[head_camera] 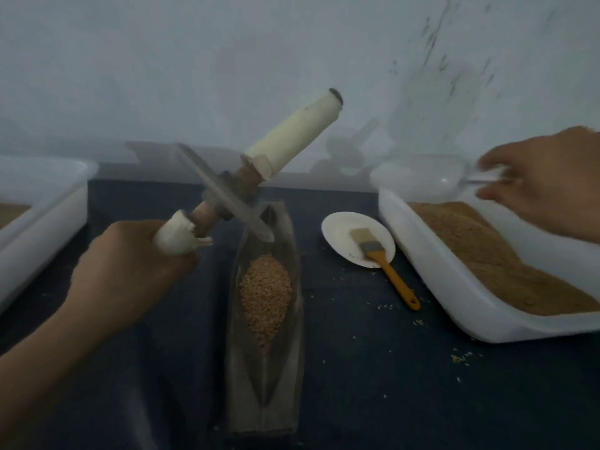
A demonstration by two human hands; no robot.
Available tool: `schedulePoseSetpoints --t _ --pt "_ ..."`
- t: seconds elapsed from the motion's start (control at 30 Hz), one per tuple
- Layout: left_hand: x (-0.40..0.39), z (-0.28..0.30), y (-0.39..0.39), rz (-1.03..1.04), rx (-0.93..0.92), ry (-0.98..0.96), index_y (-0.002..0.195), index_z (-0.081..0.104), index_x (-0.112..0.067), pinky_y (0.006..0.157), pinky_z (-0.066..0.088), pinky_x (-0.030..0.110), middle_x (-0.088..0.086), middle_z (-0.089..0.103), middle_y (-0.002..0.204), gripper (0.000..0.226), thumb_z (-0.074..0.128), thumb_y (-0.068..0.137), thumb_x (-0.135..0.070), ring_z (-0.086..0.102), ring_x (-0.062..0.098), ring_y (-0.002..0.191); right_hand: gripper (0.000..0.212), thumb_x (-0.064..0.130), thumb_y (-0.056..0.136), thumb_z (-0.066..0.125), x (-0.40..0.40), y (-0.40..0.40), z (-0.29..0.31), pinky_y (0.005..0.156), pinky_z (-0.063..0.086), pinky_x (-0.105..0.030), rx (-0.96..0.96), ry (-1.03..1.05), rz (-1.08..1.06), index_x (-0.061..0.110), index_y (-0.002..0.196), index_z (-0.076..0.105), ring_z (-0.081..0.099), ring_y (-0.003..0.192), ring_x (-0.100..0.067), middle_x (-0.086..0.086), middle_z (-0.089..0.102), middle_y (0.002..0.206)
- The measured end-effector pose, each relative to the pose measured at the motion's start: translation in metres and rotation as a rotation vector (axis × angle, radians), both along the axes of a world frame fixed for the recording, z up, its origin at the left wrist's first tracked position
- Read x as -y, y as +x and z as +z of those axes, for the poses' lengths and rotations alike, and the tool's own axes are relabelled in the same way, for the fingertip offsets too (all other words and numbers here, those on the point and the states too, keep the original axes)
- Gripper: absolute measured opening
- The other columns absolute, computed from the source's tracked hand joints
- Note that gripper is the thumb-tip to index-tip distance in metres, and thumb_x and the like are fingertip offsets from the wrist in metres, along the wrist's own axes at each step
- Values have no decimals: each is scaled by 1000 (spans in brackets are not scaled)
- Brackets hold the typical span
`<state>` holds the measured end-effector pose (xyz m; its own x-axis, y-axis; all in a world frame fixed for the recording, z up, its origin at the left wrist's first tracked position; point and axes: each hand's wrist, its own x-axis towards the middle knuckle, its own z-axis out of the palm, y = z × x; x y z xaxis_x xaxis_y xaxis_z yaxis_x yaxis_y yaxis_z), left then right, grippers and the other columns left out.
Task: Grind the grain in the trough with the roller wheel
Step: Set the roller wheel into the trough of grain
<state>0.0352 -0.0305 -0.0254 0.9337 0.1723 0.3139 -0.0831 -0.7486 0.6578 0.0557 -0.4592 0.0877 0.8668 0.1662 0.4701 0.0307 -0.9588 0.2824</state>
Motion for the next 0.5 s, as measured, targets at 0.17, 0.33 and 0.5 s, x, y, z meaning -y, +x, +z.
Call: schedulePoseSetpoints --t 0.17,0.33,0.5 --pt "0 -6 -3 4 -44 16 77 64 -42 56 54 42 -9 60 50 34 59 53 -65 61 21 49 27 37 67 82 122 29 -12 78 53 -41 -287 112 -488 18 84 74 63 79 -31 -9 68 86" --pt "4 -12 -5 22 -77 27 79 65 -41 57 53 38 -8 60 52 36 60 56 -67 61 21 54 33 45 76 74 133 57 -54 65 52 -29 -433 8 -599 24 70 48 57 68 -17 0 57 77" --pt "1 -19 -5 40 -102 25 83 66 -44 62 54 40 -8 62 56 42 58 53 -72 63 23 58 31 41 77 73 118 86 -75 52 48 -24 -430 69 -538 17 65 58 61 55 -16 -1 62 63"
